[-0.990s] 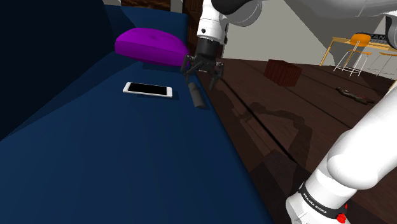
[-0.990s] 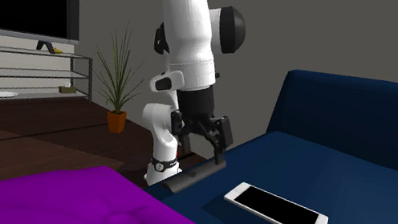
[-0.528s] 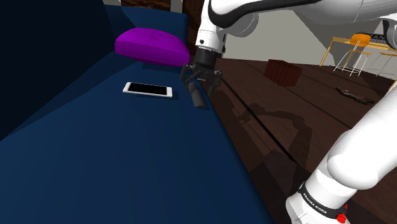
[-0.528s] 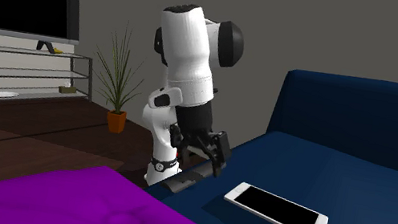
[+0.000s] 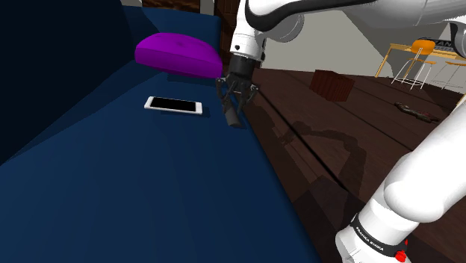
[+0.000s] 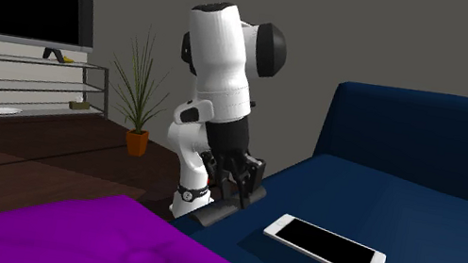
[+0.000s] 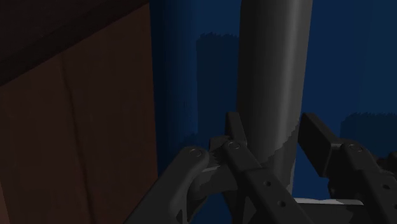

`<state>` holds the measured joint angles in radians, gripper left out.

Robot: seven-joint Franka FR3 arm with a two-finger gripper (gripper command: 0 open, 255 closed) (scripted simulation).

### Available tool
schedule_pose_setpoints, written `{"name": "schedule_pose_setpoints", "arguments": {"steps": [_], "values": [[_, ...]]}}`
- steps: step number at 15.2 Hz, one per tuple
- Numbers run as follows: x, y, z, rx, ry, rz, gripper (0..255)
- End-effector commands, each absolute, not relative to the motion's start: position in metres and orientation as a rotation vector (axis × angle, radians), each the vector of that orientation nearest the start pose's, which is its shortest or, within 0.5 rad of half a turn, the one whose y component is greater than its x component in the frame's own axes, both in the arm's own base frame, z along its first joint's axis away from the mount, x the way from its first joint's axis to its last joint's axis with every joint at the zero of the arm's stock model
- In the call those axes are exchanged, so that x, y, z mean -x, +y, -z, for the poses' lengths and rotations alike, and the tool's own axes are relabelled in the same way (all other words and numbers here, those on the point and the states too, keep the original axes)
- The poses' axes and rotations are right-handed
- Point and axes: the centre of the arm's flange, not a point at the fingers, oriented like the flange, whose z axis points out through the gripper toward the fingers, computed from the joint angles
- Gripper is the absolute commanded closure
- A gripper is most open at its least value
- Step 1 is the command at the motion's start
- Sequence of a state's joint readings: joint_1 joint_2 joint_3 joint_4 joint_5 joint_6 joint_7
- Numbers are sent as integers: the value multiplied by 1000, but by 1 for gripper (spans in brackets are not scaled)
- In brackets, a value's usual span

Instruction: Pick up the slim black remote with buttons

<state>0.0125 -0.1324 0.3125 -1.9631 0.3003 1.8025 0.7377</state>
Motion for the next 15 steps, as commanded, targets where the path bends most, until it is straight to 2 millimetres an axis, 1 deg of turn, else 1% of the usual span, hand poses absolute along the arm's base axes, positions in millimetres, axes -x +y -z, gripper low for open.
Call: {"name": "schedule_pose_setpoints", "arguments": {"steps": [1,2,15], "values": [[-482,199,-522,2848,706,-243,255],[-481,197,-522,2847,706,-243,255],[-481,197,-591,2847,706,-243,255]]}}
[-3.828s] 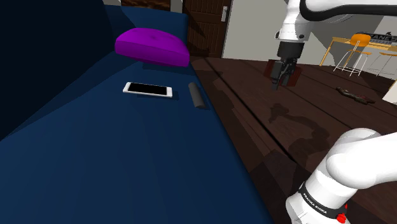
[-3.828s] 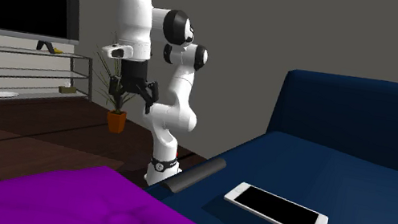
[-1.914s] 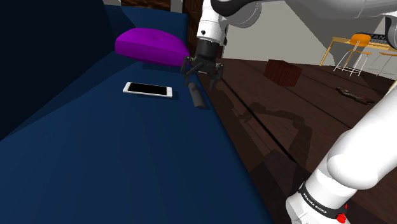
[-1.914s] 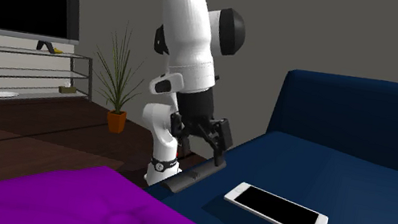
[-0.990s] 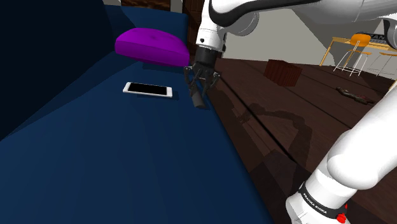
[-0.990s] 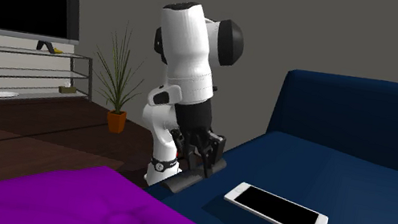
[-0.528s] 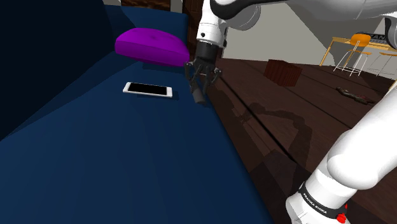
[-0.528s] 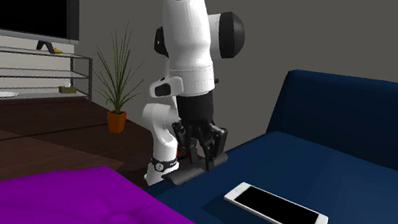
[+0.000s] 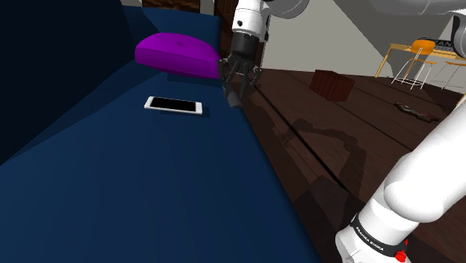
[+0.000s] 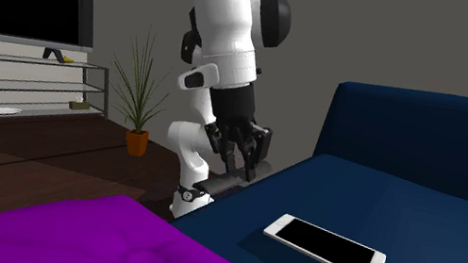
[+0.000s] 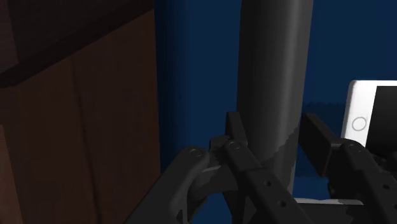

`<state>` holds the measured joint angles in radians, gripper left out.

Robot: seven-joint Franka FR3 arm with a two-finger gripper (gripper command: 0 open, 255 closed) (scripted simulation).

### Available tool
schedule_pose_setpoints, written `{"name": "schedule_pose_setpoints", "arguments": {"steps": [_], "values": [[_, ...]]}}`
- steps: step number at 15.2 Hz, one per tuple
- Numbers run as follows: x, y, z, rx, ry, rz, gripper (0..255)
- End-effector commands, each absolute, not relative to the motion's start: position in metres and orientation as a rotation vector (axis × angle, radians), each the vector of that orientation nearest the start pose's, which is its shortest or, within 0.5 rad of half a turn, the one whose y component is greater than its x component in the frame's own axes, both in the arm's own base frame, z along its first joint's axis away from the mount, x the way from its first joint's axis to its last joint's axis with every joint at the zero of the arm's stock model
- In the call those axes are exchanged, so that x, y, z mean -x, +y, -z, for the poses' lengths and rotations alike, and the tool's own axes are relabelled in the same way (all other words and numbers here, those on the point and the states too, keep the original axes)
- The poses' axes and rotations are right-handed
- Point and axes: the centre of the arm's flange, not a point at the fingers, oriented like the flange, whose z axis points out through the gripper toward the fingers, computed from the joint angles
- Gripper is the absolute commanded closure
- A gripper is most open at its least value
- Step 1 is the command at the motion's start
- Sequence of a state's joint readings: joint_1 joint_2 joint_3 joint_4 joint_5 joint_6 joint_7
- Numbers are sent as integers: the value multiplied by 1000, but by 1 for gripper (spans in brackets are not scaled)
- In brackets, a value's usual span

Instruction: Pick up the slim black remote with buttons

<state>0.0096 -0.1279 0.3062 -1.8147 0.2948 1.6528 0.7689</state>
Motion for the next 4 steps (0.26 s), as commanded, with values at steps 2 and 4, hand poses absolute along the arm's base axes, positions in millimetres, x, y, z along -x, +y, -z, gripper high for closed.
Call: {"name": "schedule_pose_setpoints", "arguments": {"steps": [2,4], "values": [[-481,197,-601,2847,706,-243,255],[-481,197,-602,2847,706,-243,255]]}}
